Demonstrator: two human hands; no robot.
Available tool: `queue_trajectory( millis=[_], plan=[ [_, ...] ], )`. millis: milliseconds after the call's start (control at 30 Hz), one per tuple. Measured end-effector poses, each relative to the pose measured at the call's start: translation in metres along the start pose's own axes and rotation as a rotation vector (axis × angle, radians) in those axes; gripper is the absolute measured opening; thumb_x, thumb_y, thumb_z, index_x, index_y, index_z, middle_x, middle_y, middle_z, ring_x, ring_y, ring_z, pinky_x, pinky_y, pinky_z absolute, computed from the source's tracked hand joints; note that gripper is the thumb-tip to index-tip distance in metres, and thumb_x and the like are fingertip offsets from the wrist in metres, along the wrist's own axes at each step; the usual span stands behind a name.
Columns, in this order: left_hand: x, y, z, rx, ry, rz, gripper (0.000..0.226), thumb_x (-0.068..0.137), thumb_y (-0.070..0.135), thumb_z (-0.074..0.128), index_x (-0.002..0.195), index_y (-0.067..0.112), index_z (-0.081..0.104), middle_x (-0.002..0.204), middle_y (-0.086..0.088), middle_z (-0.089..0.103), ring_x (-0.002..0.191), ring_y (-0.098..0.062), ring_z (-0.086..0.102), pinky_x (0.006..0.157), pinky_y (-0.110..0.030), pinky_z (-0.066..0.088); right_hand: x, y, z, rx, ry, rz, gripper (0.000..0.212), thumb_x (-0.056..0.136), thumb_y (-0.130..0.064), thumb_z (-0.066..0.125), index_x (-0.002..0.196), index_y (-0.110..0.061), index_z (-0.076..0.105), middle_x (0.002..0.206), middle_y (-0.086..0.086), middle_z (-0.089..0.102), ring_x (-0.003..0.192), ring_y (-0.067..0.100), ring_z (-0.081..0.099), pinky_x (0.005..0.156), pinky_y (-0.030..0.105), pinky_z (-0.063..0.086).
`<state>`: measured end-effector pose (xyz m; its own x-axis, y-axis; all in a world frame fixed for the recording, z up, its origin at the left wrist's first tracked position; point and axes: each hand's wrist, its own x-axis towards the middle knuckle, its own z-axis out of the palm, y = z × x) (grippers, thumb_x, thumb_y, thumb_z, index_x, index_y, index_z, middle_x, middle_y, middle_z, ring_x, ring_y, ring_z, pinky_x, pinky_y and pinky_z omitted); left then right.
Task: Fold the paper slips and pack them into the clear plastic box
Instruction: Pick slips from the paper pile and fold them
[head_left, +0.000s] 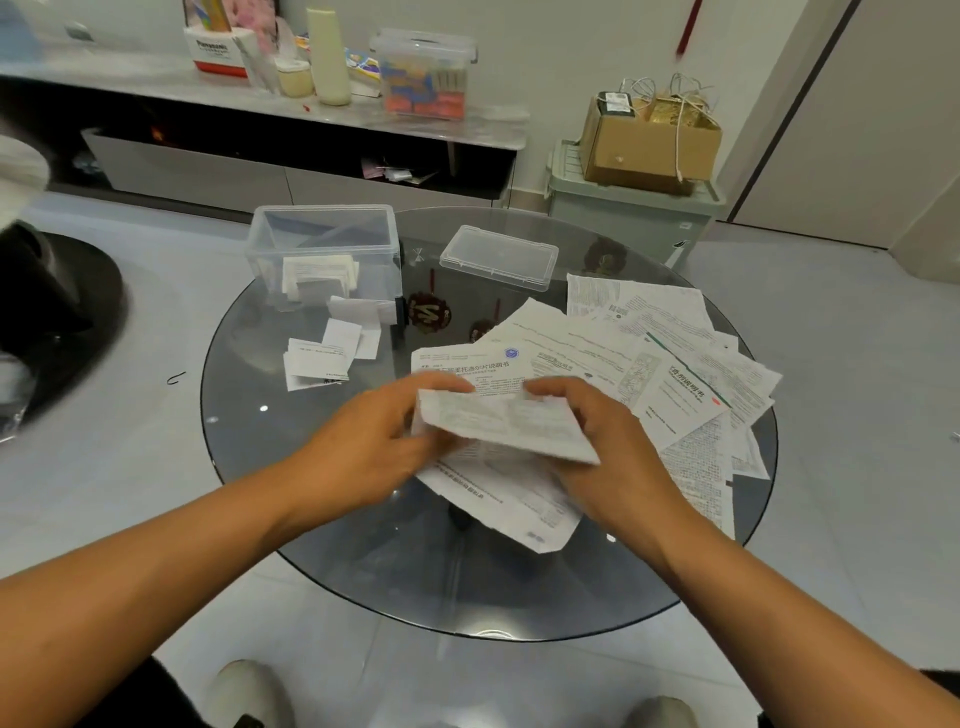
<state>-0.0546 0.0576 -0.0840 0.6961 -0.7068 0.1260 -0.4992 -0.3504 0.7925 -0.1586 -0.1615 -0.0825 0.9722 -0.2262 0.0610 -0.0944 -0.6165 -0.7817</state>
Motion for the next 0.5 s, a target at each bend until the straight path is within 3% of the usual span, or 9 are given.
queue_trajectory(
  millis=[100,200,267,367,433,500],
  plan=[
    [0.002,-0.002,-0.003,-0.096,0.116,-0.098,0.072,0.087,0.021,0.078,0.142,0.043,0.038,0.105,0.026,0.062,0.093,0.008,0.064,0.072,-0.009,0.050,0.007,-0.008,0.006,0.059,0.080,0.137,0.062,0.092,-0.044,0.072,0.145,-0.044,0.039,0.097,-0.017,0.064,0.093,-0.002,0.063,0.082,0.028,0.051],
    [0.004,0.001,-0.003,-0.081,0.195,-0.140,0.087,0.084,0.014,0.081,0.145,0.041,0.025,0.112,0.016,0.053,0.079,-0.001,0.068,0.064,-0.013,0.054,0.013,-0.010,0.007,0.023,0.126,0.180,0.072,0.090,-0.052,0.072,0.148,-0.045,0.030,0.082,-0.008,0.066,0.082,0.006,0.068,0.082,0.040,0.056],
    [0.003,0.001,-0.001,-0.030,0.255,-0.155,0.076,0.082,0.015,0.083,0.131,0.037,0.029,0.112,0.015,0.054,0.071,-0.006,0.069,0.059,-0.018,0.055,0.016,-0.012,0.007,-0.045,0.141,0.205,0.070,0.089,-0.050,0.074,0.145,-0.043,0.032,0.077,-0.009,0.067,0.077,0.007,0.068,0.080,0.044,0.057],
    [0.002,-0.001,-0.001,0.157,0.322,-0.211,0.059,0.080,0.025,0.085,0.107,0.031,0.032,0.099,0.007,0.057,0.077,-0.007,0.063,0.059,-0.018,0.053,0.017,-0.014,0.010,-0.137,0.156,0.207,0.050,0.089,-0.047,0.075,0.123,-0.039,0.039,0.079,-0.011,0.065,0.074,0.006,0.064,0.074,0.039,0.053],
    [0.003,-0.005,-0.005,0.303,0.325,-0.103,0.050,0.079,0.029,0.085,0.100,0.028,0.040,0.105,0.009,0.048,0.086,-0.006,0.053,0.065,-0.014,0.047,0.017,-0.012,0.011,-0.190,0.149,0.182,0.035,0.090,-0.046,0.073,0.106,-0.037,0.043,0.085,-0.013,0.062,0.075,0.006,0.061,0.071,0.037,0.049],
    [0.004,-0.006,-0.012,0.429,0.220,0.100,0.034,0.082,0.043,0.079,0.102,0.027,0.055,0.118,0.012,0.050,0.100,-0.001,0.046,0.083,-0.018,0.046,0.018,-0.010,0.011,-0.259,0.108,0.150,0.024,0.091,-0.049,0.070,0.097,-0.034,0.052,0.094,-0.015,0.062,0.081,0.006,0.060,0.073,0.036,0.051]
  ],
)
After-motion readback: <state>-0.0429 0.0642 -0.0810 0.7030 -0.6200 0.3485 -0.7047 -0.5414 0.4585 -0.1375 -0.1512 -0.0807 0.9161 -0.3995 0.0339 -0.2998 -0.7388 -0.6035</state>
